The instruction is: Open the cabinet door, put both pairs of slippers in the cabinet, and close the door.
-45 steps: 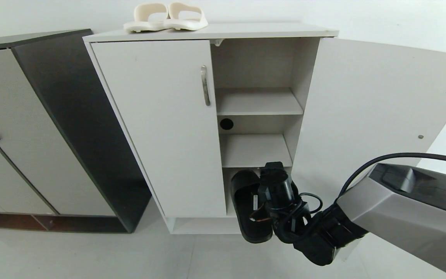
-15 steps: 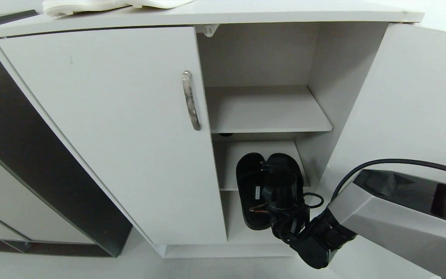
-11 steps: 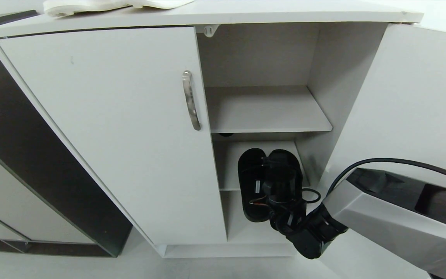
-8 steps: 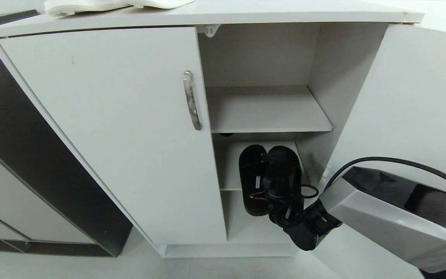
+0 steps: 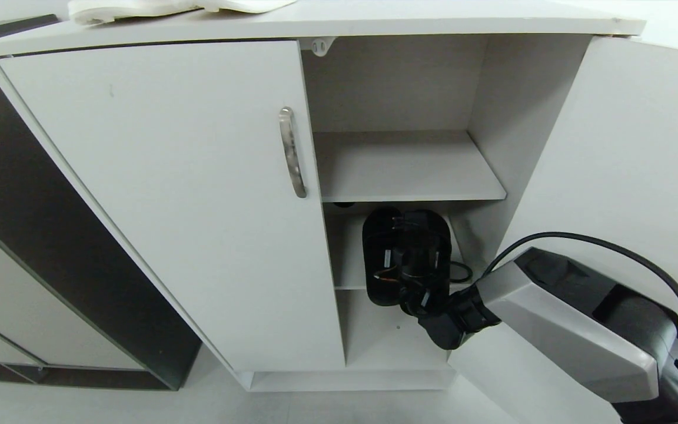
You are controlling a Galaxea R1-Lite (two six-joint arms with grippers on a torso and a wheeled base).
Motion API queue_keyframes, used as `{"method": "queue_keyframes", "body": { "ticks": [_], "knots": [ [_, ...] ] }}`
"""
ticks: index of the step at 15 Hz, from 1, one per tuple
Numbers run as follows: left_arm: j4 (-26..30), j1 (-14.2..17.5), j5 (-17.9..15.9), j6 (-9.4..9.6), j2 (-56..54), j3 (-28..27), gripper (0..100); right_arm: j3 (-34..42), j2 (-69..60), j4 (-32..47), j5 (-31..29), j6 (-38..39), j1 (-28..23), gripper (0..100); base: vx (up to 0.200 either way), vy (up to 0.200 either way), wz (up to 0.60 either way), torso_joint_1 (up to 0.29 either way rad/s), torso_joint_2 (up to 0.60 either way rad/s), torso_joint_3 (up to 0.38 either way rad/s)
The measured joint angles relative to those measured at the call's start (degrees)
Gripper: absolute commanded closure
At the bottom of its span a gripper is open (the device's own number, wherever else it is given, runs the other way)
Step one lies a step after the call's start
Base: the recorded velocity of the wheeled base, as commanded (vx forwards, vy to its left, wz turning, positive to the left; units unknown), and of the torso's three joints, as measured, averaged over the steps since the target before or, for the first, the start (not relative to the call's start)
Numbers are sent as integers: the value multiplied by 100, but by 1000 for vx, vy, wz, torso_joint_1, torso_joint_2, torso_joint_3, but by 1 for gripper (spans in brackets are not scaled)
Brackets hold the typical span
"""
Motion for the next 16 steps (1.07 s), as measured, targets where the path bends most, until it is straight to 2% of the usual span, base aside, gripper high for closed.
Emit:
{"method": "queue_keyframes", "body": {
  "ticks": [16],
  "knots": [
    [0,0,28,-39,-2,0,100,-1208,467,581,-9,-38,-96,100,0,0,0,0,0,0]
  ]
}}
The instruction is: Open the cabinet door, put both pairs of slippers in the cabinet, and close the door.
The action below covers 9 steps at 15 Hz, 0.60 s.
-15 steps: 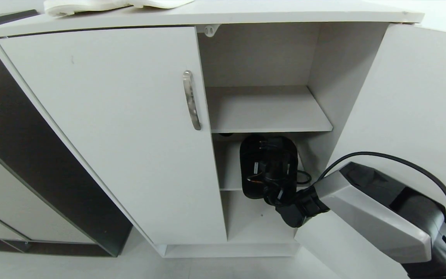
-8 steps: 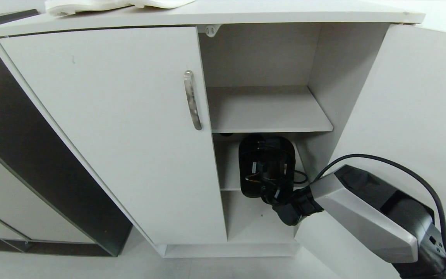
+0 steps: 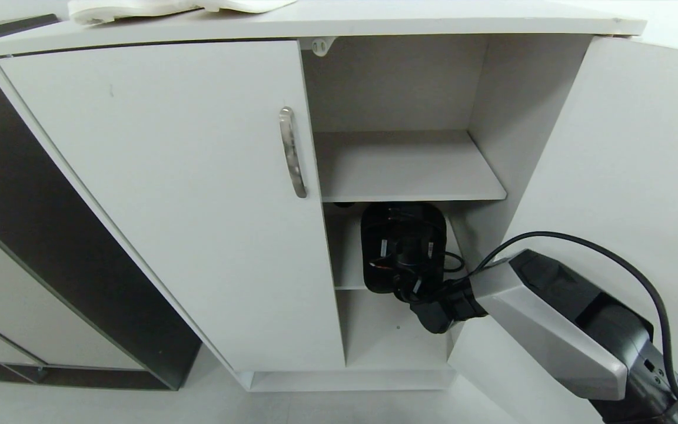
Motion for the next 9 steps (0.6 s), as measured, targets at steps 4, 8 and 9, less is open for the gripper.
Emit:
{"method": "queue_keyframes", "body": {
  "ticks": [4,8,9],
  "knots": [
    [0,0,0,-10,0,0,100,-274,160,38,-9,-63,-9,100,0,0,0,0,0,0],
    [0,0,0,-10,0,0,100,-363,252,141,-9,-61,-22,100,0,0,0,0,0,0],
    [0,2,0,-10,0,0,100,-366,267,141,-20,-57,-27,100,0,0,0,0,0,0]
  ]
}}
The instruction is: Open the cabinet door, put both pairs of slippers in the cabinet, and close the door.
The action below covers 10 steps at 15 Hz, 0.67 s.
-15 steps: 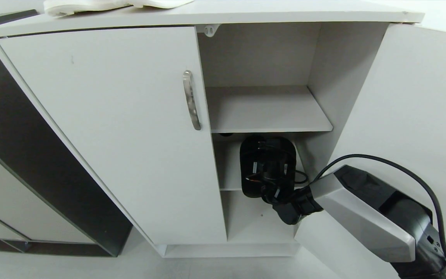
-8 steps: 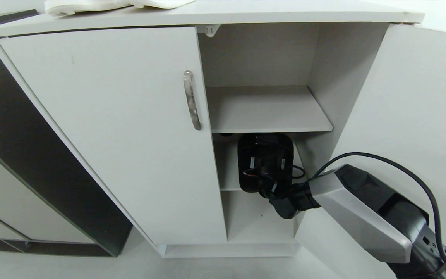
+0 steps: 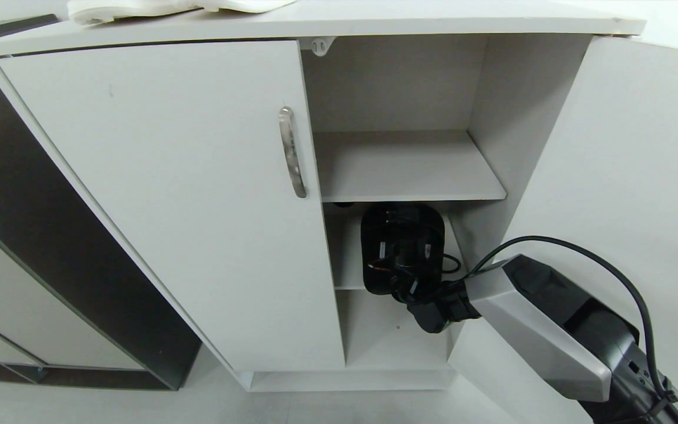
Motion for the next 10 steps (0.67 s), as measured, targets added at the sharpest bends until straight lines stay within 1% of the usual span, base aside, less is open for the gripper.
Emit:
{"method": "queue_keyframes", "body": {
  "ticks": [7,8,10],
  "knots": [
    [0,0,11,-6,0,0,100,20,85,-2,-27,23,5,100,0,0,0,0,0,0],
    [0,0,16,-9,0,0,100,20,91,-2,-27,21,5,0,0,0,0,0,0,0],
    [0,0,18,-9,0,0,100,91,83,-35,-38,-9,9,0,0,0,0,0,0,0]
  ]
}}
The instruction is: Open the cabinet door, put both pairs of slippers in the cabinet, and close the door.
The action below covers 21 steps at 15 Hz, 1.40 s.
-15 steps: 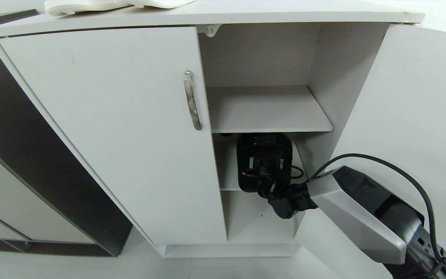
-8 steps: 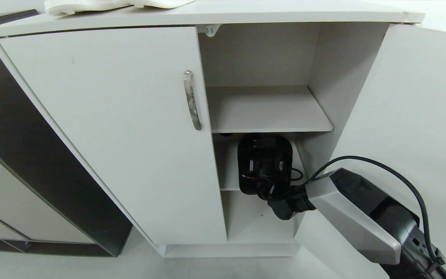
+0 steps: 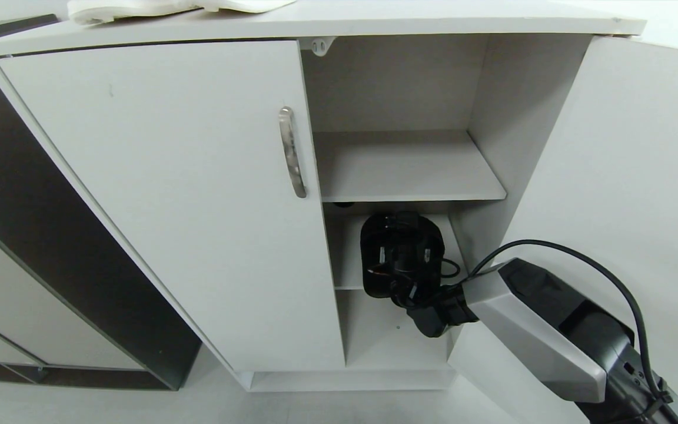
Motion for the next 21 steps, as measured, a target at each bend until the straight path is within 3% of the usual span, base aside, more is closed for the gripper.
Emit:
{"method": "queue_keyframes", "body": {
  "ticks": [4,13,18,21],
  "knots": [
    [0,0,-7,-20,0,0,100,931,-367,-375,-9,-50,85,0,0,0,0,0,0,0],
    [0,-2,-24,-17,0,0,100,4584,-2203,-2064,-9,-50,886,0,-22,0,0,0,1,0],
    [0,-2,-35,-22,2,0,100,4901,-2515,-2146,5,-24,1030,0,-200,0,0,2,0,2],
    [5,-2,-34,-22,2,0,100,5016,-2553,-2143,2,-26,1024,0,0,0,0,0,0,0]
  ]
}}
